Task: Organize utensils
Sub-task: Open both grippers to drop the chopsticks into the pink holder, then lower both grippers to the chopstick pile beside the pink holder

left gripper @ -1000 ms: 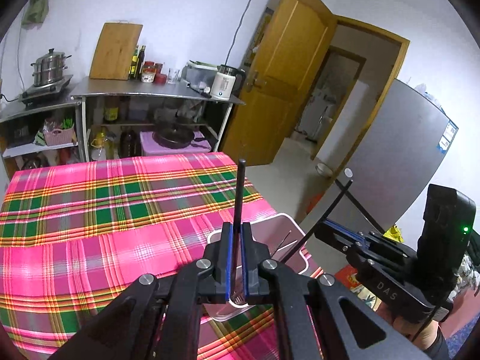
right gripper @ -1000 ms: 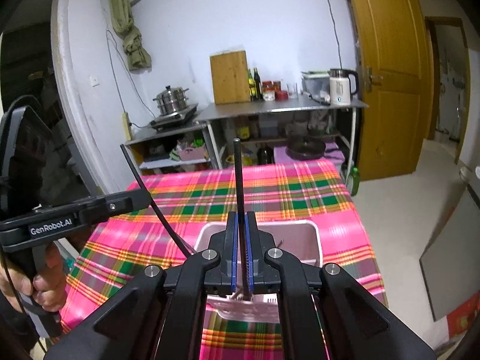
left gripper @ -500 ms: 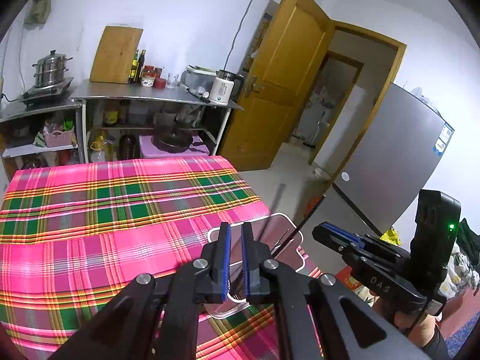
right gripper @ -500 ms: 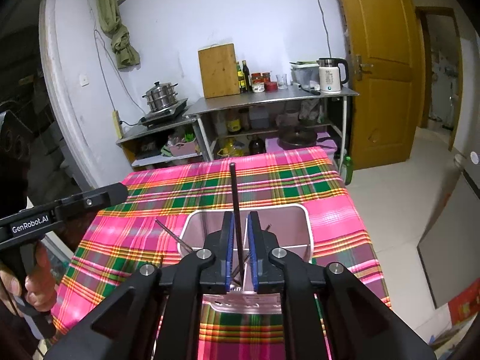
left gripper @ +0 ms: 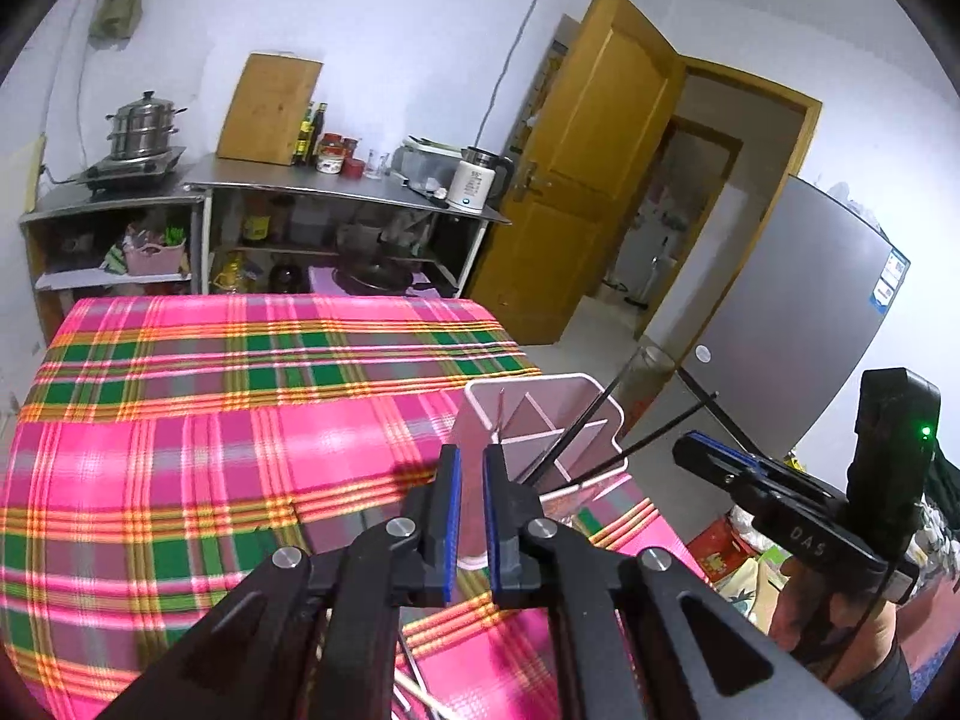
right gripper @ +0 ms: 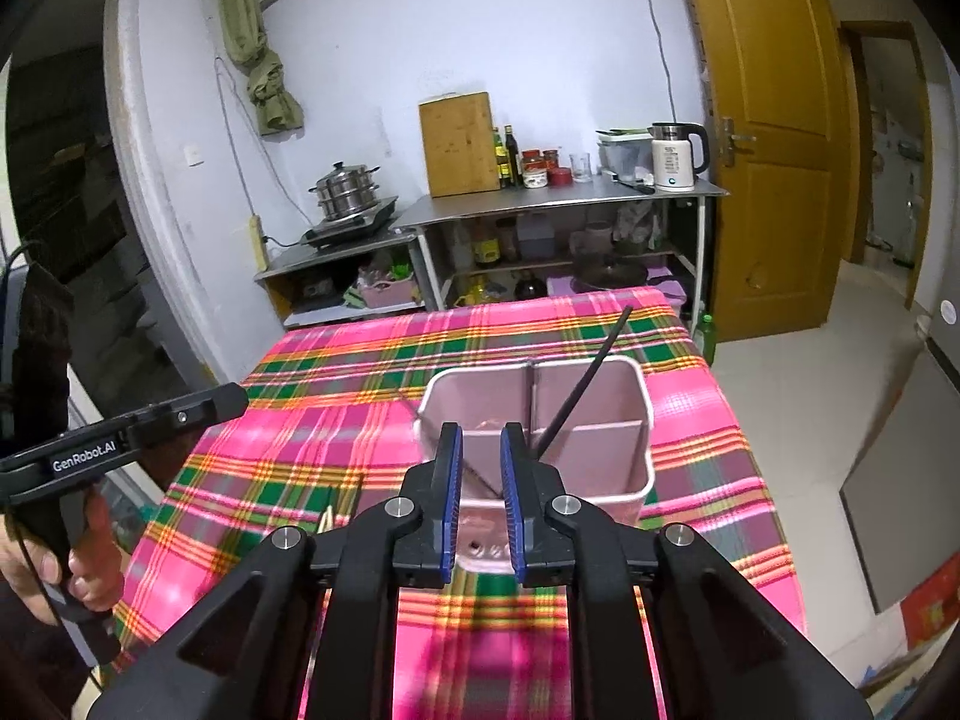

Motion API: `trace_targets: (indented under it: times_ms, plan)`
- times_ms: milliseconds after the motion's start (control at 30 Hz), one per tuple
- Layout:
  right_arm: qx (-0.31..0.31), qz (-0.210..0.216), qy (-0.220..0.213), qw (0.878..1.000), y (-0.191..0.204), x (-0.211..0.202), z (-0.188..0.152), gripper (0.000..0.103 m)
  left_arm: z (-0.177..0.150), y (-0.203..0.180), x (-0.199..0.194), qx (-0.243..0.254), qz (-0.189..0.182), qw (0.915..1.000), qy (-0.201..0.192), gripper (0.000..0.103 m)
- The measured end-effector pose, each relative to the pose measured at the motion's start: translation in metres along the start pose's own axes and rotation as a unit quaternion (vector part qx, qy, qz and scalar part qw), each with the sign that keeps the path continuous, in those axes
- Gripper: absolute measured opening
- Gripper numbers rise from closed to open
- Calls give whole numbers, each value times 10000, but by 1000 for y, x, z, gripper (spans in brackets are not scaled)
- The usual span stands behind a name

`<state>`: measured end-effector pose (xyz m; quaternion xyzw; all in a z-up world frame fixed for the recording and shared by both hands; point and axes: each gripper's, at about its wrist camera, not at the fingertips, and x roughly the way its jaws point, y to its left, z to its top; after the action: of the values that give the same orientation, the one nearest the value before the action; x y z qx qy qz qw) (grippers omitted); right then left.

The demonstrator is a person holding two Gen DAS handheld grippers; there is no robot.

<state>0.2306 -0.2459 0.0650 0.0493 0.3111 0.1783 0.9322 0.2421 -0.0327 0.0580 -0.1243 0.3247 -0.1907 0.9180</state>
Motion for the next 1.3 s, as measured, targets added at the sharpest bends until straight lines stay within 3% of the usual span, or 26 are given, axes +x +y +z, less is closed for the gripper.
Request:
trace_targets:
  times_ms: [633, 1300]
  plan:
    - [-109, 319, 68, 9994, 34, -21, -38, 14, -57, 35, -54, -123, 518, 9986, -58, 6]
    - [-289, 556, 549, 9965, 60, 16, -66, 14, -100, 79, -22, -577, 835, 9934, 528, 13]
